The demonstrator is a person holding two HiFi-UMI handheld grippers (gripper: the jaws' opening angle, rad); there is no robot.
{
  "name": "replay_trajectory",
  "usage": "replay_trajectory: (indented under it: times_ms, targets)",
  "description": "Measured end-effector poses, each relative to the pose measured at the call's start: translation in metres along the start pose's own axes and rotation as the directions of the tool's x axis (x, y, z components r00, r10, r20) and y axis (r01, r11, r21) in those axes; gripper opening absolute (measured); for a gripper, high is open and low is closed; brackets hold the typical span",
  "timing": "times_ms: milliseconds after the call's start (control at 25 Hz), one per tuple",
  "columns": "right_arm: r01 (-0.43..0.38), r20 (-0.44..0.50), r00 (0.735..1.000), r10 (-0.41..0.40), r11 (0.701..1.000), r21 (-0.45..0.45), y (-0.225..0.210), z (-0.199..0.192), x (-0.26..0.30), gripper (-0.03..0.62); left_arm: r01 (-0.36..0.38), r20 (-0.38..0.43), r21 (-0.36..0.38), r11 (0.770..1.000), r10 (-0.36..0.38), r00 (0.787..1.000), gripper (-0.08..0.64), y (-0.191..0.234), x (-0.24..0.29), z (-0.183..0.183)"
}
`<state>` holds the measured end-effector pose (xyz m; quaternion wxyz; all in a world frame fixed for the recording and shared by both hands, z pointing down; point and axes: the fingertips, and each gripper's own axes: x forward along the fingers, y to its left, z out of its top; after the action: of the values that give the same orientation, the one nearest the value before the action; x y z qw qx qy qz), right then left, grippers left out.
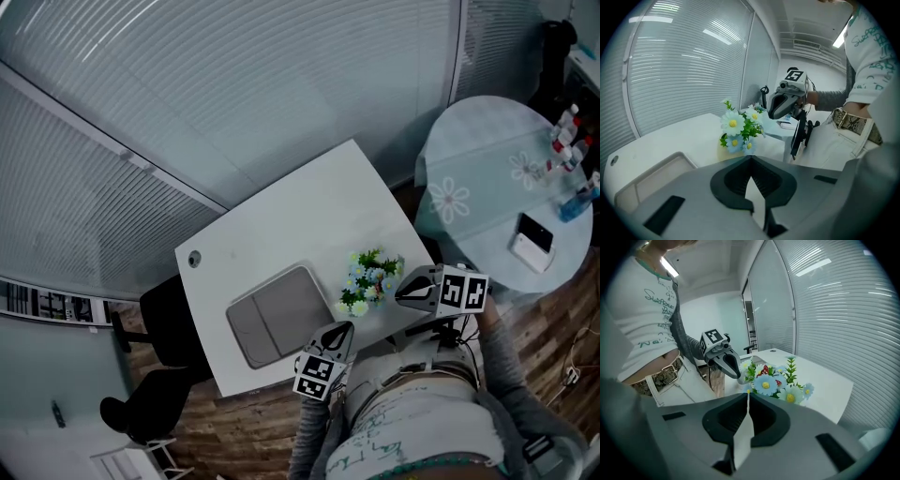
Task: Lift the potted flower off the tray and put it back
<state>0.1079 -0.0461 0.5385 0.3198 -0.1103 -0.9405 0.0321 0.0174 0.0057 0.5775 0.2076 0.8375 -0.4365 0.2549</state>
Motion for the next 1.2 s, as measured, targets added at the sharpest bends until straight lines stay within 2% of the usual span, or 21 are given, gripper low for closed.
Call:
replay_trajectory:
  times_ms: [400, 920, 1200]
  targets:
    - [0.048, -0.013, 0.999, -0.048, 0.999, 0.016, 0.010, 0.009, 0.010, 0.028, 0.078, -0.024, 0.080, 0.994, -0.076, 0.997, 0.011, -0.013, -0.004, 0.000]
    - [0.101, 0.012, 0.995, -0.102, 0.994, 0.044, 0.040, 0.016, 0.038, 0.028, 0.146, 0.057, 0.100, 0.984, -0.152, 0.987, 0.011, -0.022, -0.012, 0.000]
    - [0.138, 0.012, 0.990, -0.139, 0.989, 0.051, 0.037, 0.010, 0.032, 0.028, 0.132, 0.044, 0.131, 0.983, -0.139, 0.989, 0.011, -0.010, -0.015, -0.003]
